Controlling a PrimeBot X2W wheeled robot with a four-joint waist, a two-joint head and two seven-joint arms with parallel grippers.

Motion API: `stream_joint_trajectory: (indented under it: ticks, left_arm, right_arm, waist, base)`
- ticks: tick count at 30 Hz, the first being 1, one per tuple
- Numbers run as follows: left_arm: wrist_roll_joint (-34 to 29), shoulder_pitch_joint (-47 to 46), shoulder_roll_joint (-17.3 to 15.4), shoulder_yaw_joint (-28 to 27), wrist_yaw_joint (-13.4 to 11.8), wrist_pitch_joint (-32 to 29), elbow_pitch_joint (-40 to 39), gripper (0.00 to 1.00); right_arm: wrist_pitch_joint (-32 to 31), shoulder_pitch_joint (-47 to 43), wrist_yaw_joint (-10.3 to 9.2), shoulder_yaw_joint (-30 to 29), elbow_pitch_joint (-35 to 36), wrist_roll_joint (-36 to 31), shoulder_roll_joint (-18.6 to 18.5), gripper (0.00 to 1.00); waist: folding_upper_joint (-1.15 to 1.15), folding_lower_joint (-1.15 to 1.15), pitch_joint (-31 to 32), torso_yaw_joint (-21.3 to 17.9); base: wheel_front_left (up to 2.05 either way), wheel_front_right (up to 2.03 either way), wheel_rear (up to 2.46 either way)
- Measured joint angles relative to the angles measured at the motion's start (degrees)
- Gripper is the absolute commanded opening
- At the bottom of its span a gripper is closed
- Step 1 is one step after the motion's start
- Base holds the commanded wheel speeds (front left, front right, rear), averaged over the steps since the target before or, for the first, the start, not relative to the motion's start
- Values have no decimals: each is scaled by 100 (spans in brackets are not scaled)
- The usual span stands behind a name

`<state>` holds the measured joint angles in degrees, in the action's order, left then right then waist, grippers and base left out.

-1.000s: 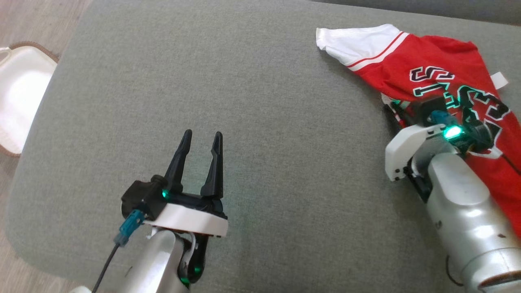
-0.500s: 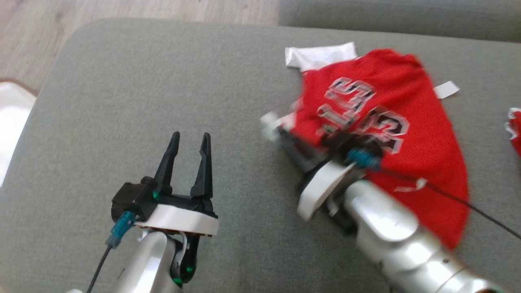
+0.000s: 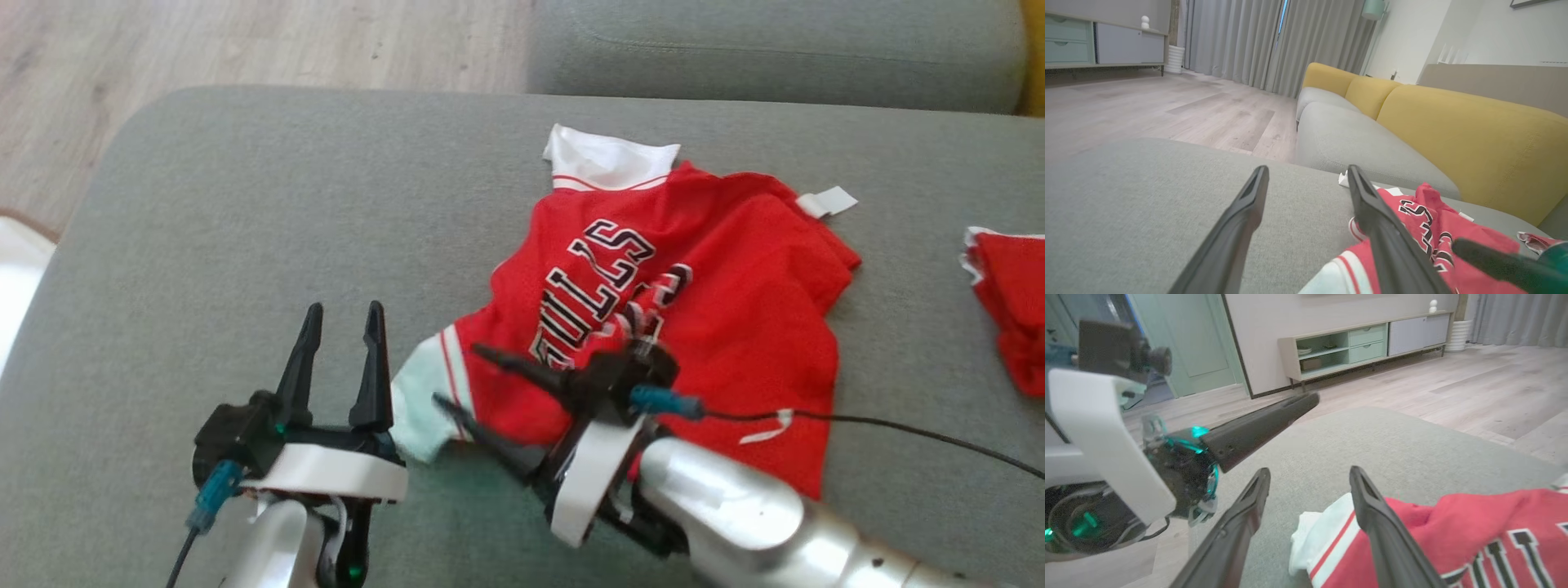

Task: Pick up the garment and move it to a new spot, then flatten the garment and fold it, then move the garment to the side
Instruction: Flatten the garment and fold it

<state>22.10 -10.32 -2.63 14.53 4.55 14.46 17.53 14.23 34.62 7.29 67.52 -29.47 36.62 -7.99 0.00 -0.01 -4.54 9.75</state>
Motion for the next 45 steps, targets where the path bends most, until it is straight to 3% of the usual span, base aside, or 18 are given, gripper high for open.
stream_joint_trajectory:
  ticks: [3, 9, 10, 11, 12, 16, 19, 28, 33, 38, 45]
  left_arm:
    - [-1, 24, 0, -51, 8, 0, -10, 100]
    - [-44, 25, 1, -160, 44, 0, -85, 100]
    - [-44, 25, 1, -160, 44, 0, -85, 100]
    - [-52, 25, 0, -171, 51, 0, -108, 100]
    - [-52, 25, 0, -171, 51, 0, -108, 100]
    - [-99, 27, 1, -186, 56, 0, -124, 100]
    - [-99, 29, 0, -205, 56, 0, -133, 100]
    - [-310, -7, -1, -296, 114, 0, -10, 100]
    - [-434, -620, -22, -235, 158, -157, 720, 100]
    - [-200, -2205, -166, -121, 254, -1396, 1649, 100]
    - [400, -4038, -747, 9, 259, -3542, 2958, 100]
  right_arm:
    - [0, -1, 0, -442, 73, 0, -92, 100]
    - [13, -205, 0, -2375, 68, -470, -525, 100]
    - [13, -205, 0, -2375, 68, -470, -525, 100]
    - [14, -514, 0, -3093, 57, -764, -613, 100]
    - [14, -514, 0, -3093, 57, -764, -613, 100]
    - [14, -1569, 0, -4656, 92, -1358, -569, 100]
    - [13, -2102, 0, -5110, 202, -1604, -355, 100]
    - [13, -2359, 0, -5558, 620, -2031, 44, 100]
    - [13, -2331, 0, -5581, 703, -2109, 127, 100]
    - [13, -2110, 0, -5550, 773, -2159, 200, 100]
    - [14, -1549, 0, -5338, 848, -2157, 285, 100]
  waist:
    - [0, 0, 24, -128]
    - [0, 1, 74, -413]
    - [0, 1, 74, -413]
    - [0, 1, 91, -507]
    - [0, 1, 91, -507]
    - [0, 1, 109, -710]
    - [0, 0, 95, -811]
    - [0, 1, -33, -1098]
    - [0, 1, -208, -1295]
    - [0, 2, -495, -1545]
    - [0, 2, -934, -2050]
  base:
    - [0, 0, 0]
    - [0, 0, 0]
    - [0, 0, 0]
    - [0, 0, 0]
    - [0, 0, 0]
    - [0, 0, 0]
    - [0, 0, 0]
    - [0, 0, 0]
    - [0, 0, 0]
    - [0, 0, 0]
    - [0, 0, 0]
